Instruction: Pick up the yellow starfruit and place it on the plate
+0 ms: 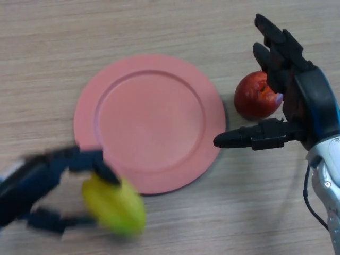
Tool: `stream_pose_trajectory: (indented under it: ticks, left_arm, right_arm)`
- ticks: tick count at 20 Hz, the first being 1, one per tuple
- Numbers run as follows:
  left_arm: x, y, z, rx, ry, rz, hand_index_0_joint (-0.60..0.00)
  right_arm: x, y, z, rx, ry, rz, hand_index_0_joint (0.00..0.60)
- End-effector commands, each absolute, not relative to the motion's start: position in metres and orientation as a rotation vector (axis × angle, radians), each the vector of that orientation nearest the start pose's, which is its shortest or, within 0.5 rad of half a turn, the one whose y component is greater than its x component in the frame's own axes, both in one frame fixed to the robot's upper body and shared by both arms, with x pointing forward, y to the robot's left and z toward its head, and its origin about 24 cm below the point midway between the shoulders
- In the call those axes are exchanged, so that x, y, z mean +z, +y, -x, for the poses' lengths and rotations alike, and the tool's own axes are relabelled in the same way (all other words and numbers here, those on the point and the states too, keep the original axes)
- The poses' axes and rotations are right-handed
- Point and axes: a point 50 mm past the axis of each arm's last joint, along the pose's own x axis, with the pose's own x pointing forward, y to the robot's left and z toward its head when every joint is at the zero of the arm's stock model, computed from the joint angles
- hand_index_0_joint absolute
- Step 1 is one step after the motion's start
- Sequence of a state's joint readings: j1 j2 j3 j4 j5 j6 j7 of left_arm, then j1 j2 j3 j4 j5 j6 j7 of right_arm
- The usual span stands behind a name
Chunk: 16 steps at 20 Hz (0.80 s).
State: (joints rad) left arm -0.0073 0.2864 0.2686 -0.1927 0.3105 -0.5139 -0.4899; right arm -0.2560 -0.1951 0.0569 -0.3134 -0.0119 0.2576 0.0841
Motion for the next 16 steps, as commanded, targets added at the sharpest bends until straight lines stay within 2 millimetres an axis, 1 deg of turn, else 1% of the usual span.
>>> stream_pose_trajectory:
  ticks: [1,2,4,6,7,8,12,14,16]
  left_arm:
    - [0.166,0.211,-0.233,-0.088,-0.854,-0.987,-0.6]
    - [0.169,0.214,-0.242,0.009,-0.892,-1.014,-0.6]
    - [0.174,0.216,-0.258,0.107,-0.911,-1.06,-0.6]
    - [0.172,0.215,-0.273,0.144,-0.894,-1.059,-0.6]
    - [0.169,0.214,-0.277,0.146,-0.886,-1.058,-0.6]
    - [0.163,0.213,-0.284,0.127,-0.843,-1.034,-0.6]
    - [0.144,0.205,-0.298,0.024,-0.722,-0.969,-0.6]
    - [0.138,0.199,-0.301,-0.065,-0.658,-0.912,-0.6]
    - [0.14,0.195,-0.302,-0.118,-0.646,-0.876,-0.6]
  right_arm:
    - [0.194,-0.15,-0.273,0.147,-0.562,0.25,0.0]
    - [0.194,-0.149,-0.273,0.148,-0.567,0.263,0.0]
    - [0.197,-0.15,-0.273,0.147,-0.568,0.263,0.0]
    - [0.197,-0.151,-0.272,0.147,-0.567,0.269,0.0]
    - [0.197,-0.152,-0.272,0.145,-0.564,0.265,0.0]
    - [0.197,-0.153,-0.27,0.143,-0.556,0.261,0.0]
    - [0.2,-0.157,-0.267,0.134,-0.563,0.263,0.0]
    - [0.2,-0.157,-0.265,0.13,-0.574,0.265,0.0]
    - [0.2,-0.158,-0.263,0.131,-0.569,0.267,0.0]
